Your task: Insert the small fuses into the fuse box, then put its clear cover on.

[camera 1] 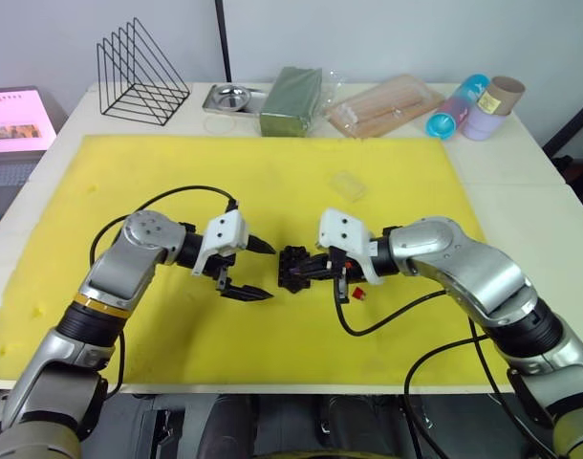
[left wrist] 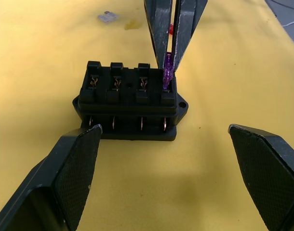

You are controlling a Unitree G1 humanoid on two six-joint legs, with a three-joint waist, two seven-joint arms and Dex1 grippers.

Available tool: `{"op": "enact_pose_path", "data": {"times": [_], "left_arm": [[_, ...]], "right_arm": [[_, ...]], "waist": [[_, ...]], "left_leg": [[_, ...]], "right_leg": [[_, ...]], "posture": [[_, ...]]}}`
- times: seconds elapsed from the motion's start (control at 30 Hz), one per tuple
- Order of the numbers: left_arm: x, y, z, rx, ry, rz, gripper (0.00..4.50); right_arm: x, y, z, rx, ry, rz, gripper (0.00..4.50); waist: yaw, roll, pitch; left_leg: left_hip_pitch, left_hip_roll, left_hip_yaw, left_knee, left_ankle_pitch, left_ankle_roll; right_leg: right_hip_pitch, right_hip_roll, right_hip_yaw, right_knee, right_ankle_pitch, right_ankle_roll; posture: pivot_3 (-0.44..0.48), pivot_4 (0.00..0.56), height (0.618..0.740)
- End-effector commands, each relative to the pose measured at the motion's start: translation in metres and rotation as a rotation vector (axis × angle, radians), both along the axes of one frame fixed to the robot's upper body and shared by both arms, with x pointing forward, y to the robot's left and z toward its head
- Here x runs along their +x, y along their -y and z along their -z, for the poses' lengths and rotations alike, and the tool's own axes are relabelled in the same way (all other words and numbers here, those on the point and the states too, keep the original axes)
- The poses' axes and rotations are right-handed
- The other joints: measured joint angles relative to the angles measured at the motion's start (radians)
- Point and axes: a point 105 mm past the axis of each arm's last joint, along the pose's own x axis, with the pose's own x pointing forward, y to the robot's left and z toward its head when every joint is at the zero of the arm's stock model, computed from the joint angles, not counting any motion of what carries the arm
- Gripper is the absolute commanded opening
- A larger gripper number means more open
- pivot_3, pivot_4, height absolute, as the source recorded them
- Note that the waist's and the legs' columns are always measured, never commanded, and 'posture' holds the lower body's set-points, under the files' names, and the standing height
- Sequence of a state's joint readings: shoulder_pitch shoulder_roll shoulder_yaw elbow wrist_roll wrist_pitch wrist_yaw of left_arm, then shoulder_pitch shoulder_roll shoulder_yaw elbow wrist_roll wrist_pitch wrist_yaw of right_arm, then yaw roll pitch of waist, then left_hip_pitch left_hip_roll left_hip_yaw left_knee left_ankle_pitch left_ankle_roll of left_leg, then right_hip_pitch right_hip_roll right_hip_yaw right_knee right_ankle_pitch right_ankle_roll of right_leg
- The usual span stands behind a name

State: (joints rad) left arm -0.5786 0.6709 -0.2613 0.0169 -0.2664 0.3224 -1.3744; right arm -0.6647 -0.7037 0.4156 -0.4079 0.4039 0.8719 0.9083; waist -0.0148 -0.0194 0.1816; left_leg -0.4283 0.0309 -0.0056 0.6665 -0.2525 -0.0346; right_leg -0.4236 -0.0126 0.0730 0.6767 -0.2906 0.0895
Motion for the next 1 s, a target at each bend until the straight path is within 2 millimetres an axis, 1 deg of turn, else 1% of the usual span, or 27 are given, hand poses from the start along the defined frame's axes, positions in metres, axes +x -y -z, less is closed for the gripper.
{"op": "enact_pose_path", "data": {"times": [0.03,0.4,0.5,0.7,1.0], "left_arm": [[0.0,0.002,-0.007,-0.003,0.04,0.015,4.46],[0.003,0.004,-0.008,-0.009,0.046,0.01,4.46],[0.004,0.004,-0.007,-0.009,0.047,0.007,4.46],[0.005,0.004,-0.006,-0.009,0.048,0.002,4.46],[0.006,0.005,-0.005,-0.012,0.052,0.001,4.46]], "right_arm": [[-0.001,-0.001,-0.004,0.011,0.025,-0.005,0.0],[-0.002,-0.003,0.003,-0.008,0.028,-0.028,0.0],[-0.002,-0.003,0.0,-0.003,0.034,-0.034,0.0],[-0.005,-0.006,-0.01,0.019,0.043,-0.052,0.0],[-0.003,-0.005,-0.01,0.012,0.049,-0.045,0.0]], "waist": [[0.0,0.0,0.0],[0.0,0.0,0.0],[0.0,0.0,0.0],[0.0,0.0,0.0],[0.0,0.0,0.0]], "left_leg": [[0.0,0.0,0.0,0.0,0.0,0.0],[0.001,0.0,0.0,0.0,0.0,0.0],[0.001,0.0,0.0,0.0,0.0,0.0],[0.001,0.0,0.0,0.001,0.0,0.0],[0.001,0.0,0.0,0.001,0.0,0.0]], "right_leg": [[0.0,0.0,0.0,0.0,0.0,0.0],[0.0,0.0,0.0,0.001,0.0,0.0],[0.0,0.0,0.0,0.002,0.0,0.0],[0.0,0.0,0.0,0.003,0.0,0.0],[0.0,0.0,0.0,0.003,0.0,0.0]], "posture": [[0.0,0.15,0.74],[0.0,0.15,0.74],[0.0,0.15,0.74],[0.0,0.15,0.74],[0.0,0.15,0.74]]}}
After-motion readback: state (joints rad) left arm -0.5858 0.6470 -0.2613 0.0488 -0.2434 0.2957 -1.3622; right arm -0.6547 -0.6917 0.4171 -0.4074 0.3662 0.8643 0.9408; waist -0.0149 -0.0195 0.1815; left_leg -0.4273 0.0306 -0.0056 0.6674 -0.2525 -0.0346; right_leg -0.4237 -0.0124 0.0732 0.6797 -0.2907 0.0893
